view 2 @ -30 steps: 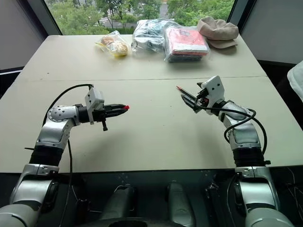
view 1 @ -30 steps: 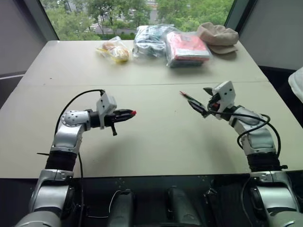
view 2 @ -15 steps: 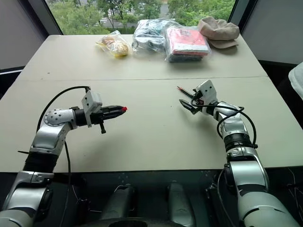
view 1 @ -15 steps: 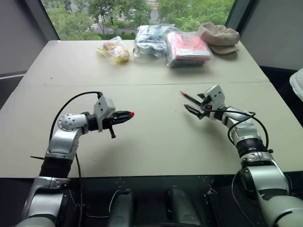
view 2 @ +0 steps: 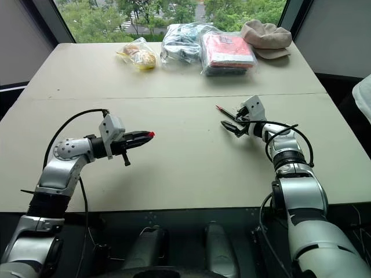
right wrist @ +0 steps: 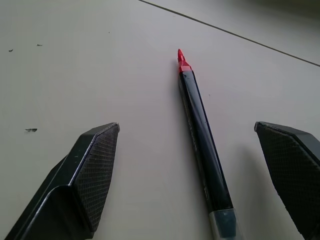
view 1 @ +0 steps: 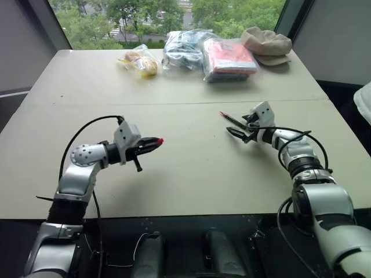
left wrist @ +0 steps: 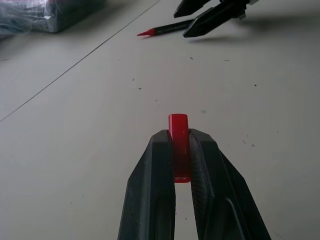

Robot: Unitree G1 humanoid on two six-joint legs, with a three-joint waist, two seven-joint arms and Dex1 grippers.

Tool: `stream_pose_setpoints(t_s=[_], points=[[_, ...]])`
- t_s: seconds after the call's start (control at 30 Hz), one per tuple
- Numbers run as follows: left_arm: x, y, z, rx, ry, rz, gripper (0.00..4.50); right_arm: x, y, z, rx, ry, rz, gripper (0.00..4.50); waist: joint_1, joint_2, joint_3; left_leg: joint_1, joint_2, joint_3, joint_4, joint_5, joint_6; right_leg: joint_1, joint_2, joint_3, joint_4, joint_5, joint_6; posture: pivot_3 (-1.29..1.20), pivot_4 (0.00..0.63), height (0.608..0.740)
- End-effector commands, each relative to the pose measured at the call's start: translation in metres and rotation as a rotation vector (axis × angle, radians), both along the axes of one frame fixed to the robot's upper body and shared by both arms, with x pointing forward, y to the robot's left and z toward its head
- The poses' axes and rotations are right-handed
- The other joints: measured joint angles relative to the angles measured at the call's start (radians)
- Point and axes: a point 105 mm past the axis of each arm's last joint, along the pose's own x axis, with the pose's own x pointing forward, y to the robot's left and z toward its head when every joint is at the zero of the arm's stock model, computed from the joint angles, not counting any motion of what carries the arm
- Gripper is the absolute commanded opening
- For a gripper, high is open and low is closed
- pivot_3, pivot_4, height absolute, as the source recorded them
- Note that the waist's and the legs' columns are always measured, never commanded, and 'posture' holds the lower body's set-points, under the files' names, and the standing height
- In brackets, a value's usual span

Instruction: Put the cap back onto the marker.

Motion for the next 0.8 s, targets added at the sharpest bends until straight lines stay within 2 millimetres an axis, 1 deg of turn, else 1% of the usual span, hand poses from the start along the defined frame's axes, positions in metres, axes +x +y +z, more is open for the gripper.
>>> stream_pose_setpoints(t_s=[0.03, 0.63, 0.73, 0.8], points=[[-0.003, -0.005, 0.013, -0.017, -0.053, -0.014, 0.02, 0.006, -0.001, 0.017, 0.029, -0.033, -0.011, 4.5, 0.0, 0.0, 0.0, 0.0, 0.0, 0.0, 0.0, 0.0, 0.0, 0.0, 0.0, 0.0, 0.0, 0.0, 0.0, 0.0, 0.15, 0.74], [0.0, -0.008, 0.016, -0.008, -0.07, -0.015, 0.02, -0.002, 0.005, -0.004, -0.013, 0.044, 0.039, 4.5, 0.0, 0.0, 0.0, 0.0, 0.0, 0.0, 0.0, 0.0, 0.0, 0.0, 0.0, 0.0, 0.0, 0.0, 0.0, 0.0, 0.15, 0.74], [0.0, -0.008, 0.016, -0.008, -0.073, -0.015, 0.0, -0.002, 0.005, -0.005, -0.012, 0.047, 0.041, 3.63, -0.001, 0.0, 0.0, 0.0, 0.0, 0.0, 0.0, 0.0, 0.0, 0.0, 0.0, 0.0, 0.0, 0.0, 0.0, 0.0, 0.15, 0.74], [0.001, -0.009, 0.016, -0.008, -0.074, -0.015, 0.0, -0.002, 0.005, -0.005, -0.013, 0.047, 0.041, 2.67, -0.002, 0.0, 0.0, 0.0, 0.0, 0.0, 0.0, 0.0, 0.0, 0.0, 0.0, 0.0, 0.0, 0.0, 0.0, 0.0, 0.15, 0.74]])
